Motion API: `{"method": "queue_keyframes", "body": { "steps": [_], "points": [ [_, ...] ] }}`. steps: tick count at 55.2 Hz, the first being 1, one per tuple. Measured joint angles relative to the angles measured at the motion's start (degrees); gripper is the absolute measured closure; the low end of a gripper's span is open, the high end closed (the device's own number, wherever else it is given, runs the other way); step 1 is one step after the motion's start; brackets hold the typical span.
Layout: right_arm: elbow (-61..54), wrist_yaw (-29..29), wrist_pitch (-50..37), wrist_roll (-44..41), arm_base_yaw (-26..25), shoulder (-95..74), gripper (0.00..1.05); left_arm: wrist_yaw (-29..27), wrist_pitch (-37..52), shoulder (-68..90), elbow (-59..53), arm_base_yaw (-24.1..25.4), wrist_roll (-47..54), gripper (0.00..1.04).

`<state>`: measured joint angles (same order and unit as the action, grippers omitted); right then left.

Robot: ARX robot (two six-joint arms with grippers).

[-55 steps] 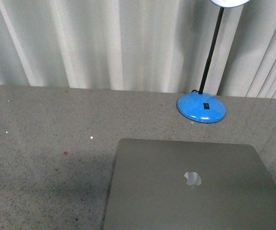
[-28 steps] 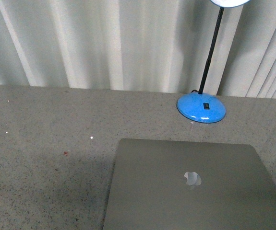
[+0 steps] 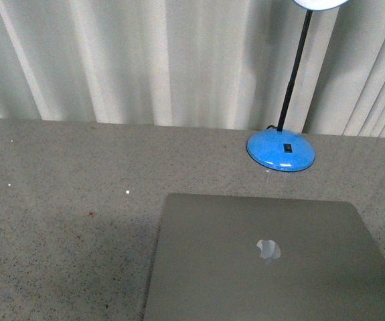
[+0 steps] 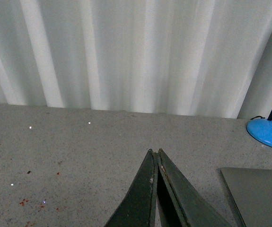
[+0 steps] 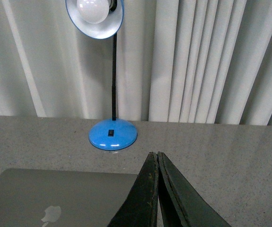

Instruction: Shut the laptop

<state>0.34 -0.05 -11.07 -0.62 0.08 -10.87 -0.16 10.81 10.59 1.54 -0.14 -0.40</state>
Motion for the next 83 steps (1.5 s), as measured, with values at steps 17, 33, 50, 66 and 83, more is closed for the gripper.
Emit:
{"method": "queue_keyframes", "body": {
  "steps": [17, 33, 50, 66, 83],
  "points": [
    [0.0, 0.0, 11.0, 0.0, 0.0, 10.6, 1.02, 0.2, -10.6, -10.3, 0.0, 0.0, 0.1, 1.01],
    [0.0, 0.0, 11.0, 0.0, 0.0, 10.6, 0.73, 0.2, -10.8, -10.4, 0.0, 0.0, 0.1, 0.7],
    [0.0, 0.0, 11.0, 0.0, 0.0, 10.6, 0.16, 0.2, -10.8, -10.4, 0.0, 0.0, 0.1, 0.15],
    [0.0, 0.0, 11.0, 0.0, 0.0, 10.6, 0.07, 0.2, -10.8, -10.4, 0.0, 0.0, 0.2, 0.07],
    [0.0, 0.0, 11.0, 0.0, 0.0, 10.6, 0.07, 0.2, -10.8, -10.4, 0.0, 0.0, 0.2, 0.07]
  ]
}}
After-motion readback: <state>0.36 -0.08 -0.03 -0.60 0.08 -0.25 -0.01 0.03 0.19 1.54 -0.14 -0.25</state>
